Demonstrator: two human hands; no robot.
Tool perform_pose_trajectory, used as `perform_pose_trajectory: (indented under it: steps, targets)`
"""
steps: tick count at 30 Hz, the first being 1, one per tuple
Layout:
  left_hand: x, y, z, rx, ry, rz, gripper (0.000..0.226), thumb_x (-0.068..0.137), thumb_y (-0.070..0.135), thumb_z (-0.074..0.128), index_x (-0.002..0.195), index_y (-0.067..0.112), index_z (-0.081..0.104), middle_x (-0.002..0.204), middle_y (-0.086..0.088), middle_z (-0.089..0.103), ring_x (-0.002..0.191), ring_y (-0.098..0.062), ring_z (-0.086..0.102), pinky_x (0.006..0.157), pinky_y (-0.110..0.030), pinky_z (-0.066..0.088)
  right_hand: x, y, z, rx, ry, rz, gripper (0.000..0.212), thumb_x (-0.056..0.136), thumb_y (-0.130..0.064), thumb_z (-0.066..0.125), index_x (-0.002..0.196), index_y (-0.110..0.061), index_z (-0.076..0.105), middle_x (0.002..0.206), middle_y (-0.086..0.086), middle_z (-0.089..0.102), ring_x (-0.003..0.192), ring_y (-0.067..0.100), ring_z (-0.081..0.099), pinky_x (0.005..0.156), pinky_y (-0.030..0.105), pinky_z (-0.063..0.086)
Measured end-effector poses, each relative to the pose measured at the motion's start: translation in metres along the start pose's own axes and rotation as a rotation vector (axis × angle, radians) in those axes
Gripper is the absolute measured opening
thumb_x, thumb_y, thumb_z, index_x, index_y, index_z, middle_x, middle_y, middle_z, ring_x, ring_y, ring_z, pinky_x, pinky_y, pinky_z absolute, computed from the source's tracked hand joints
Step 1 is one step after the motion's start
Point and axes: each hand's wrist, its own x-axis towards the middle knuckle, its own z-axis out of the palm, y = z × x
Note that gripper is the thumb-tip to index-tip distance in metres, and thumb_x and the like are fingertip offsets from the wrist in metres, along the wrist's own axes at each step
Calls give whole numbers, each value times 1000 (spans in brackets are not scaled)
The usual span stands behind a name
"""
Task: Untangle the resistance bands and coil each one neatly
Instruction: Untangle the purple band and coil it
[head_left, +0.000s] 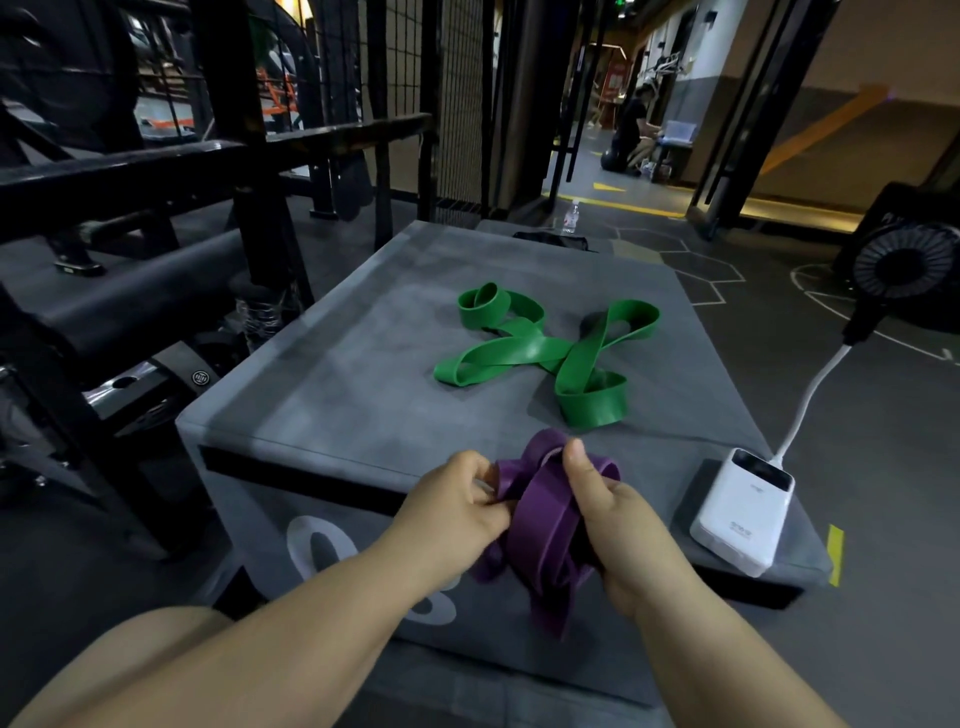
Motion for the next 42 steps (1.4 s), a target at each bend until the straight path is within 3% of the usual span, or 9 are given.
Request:
perform_pose_trajectory:
  steps: [3,8,14,18,23,28,32,37,42]
  targets:
    - [4,-3,-2,-26,76,-24,8,84,21,66,91,22,64,79,4,74,76,-13,69,76,-35,54,-2,3,5,-65,53,-52,98,51,-78,50,87,13,60,70,10,64,67,21,59,69,32,44]
    - [6,-5,-5,63,98,20,23,84,10,64,104,21,68,91,9,72,86,-4,67,78,-18,52,-8,2,8,-60,96,-108,63,62,-70,66,62,-11,42,55,9,40,50,18,36,48,27,29]
    - [3,-1,-8,-59,-124,106,25,91,14,58,109,24,71,100,7,74,96,-6,68,92,-34,53,-1,3,1,-35,142,-84,120,28,-93,66,82,13,52,68,14,55,63,23,52,64,36,41]
    - [-3,0,-8,-432,-309,-43,46,82,52,48,109,21,68,109,1,72,108,-17,64,104,-44,44,0,-2,-3,-152,185,-100,116,37,-92,63,81,14,53,65,19,58,59,20,51,59,37,44]
    - [-6,0,-7,-125,-268,30,74,48,62,80,111,32,56,103,11,70,98,-8,66,91,-38,54,0,1,-1,-174,95,-7,136,24,-97,58,100,15,58,91,33,65,66,29,60,75,54,53]
    - [-2,1,0,136,-116,1,79,54,51,87,119,30,46,105,14,63,93,-6,62,84,-26,53,-1,-4,1,67,-99,102,86,61,-75,55,91,4,72,90,19,74,87,32,72,85,44,56]
    - [2,-3,1,105,-54,-21,57,62,35,82,112,31,56,95,10,65,84,-8,63,68,-25,52,-1,-10,-1,221,-191,200,60,102,-45,31,116,3,64,103,20,72,90,27,70,76,34,53]
    - [5,1,-4,-192,-149,-89,34,61,18,77,94,22,70,88,-1,74,85,-19,70,86,-40,56,-5,-17,-2,54,-125,167,49,100,-43,43,95,-4,71,83,10,75,69,20,67,66,32,50]
    - [3,2,-4,-369,-256,-137,29,67,8,71,96,15,74,96,-13,74,96,-28,69,95,-42,52,-12,-30,-15,-124,-238,93,57,97,-51,41,98,-4,72,92,13,75,87,31,72,61,31,57]
